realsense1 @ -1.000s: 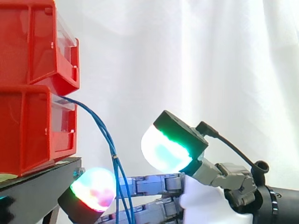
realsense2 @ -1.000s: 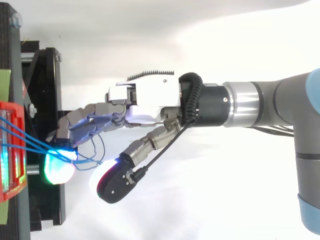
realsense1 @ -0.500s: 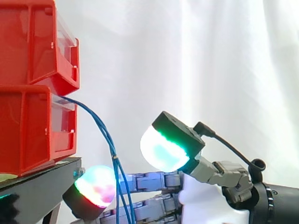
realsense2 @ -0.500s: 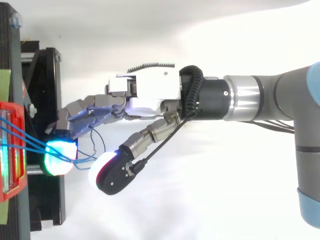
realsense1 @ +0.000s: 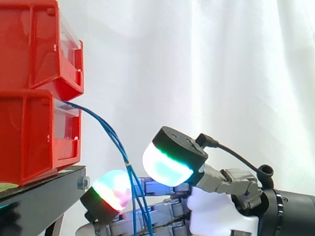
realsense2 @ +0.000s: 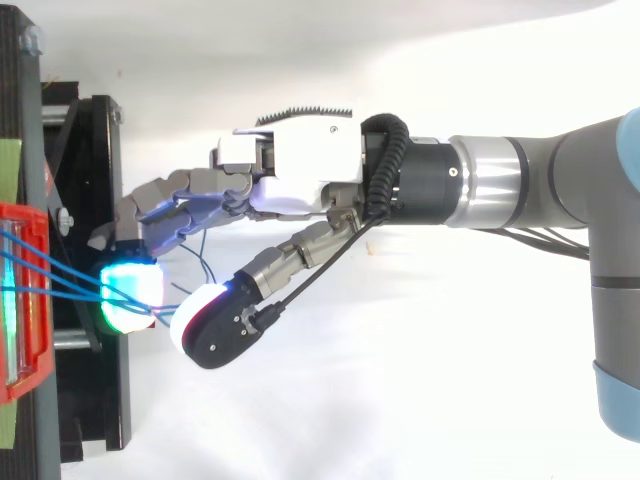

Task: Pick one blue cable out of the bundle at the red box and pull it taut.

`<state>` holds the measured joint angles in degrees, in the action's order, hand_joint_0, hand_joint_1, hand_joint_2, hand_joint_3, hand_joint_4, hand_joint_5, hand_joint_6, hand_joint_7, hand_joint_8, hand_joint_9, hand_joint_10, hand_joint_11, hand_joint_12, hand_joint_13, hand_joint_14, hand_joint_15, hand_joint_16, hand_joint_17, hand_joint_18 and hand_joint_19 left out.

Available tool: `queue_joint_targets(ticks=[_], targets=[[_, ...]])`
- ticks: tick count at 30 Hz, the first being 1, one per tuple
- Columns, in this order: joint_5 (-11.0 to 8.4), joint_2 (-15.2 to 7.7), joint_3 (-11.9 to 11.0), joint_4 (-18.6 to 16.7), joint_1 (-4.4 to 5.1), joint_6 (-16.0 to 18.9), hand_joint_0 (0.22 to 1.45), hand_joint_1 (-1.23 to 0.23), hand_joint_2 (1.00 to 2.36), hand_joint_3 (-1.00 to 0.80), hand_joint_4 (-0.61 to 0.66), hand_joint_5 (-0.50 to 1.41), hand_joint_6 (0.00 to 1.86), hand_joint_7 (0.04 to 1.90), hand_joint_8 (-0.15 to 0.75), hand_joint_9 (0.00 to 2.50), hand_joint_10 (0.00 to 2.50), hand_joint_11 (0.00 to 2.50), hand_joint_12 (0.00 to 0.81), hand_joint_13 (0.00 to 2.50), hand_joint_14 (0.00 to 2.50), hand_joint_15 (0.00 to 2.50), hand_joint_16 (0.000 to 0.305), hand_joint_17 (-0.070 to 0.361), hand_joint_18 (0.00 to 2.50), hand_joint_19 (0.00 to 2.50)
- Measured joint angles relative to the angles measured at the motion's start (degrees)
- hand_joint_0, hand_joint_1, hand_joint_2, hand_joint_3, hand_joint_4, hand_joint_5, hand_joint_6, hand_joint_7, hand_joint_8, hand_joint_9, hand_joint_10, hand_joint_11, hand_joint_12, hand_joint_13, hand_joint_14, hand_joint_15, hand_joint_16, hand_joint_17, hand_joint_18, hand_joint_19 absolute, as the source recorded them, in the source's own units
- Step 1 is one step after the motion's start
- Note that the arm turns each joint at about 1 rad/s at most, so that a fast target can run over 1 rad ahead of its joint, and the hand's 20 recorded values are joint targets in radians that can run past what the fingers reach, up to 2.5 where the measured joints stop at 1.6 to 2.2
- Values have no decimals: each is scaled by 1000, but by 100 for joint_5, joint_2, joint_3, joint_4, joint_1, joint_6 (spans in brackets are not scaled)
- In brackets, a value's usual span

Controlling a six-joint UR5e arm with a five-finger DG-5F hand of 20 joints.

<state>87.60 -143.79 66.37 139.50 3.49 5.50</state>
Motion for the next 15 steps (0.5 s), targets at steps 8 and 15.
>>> queue_joint_targets(ticks=[8, 15], targets=[[5, 0, -42, 21, -13, -5, 594, -761, 1007, -416, 233, -131, 641, 1037, 331, 593, 5, 224, 352, 336, 3, 101, 56, 127, 256, 130], [62, 4, -68, 33, -15, -5, 613, -761, 1009, -350, 199, -157, 761, 909, 333, 612, 5, 240, 351, 350, 4, 115, 56, 126, 267, 135]])
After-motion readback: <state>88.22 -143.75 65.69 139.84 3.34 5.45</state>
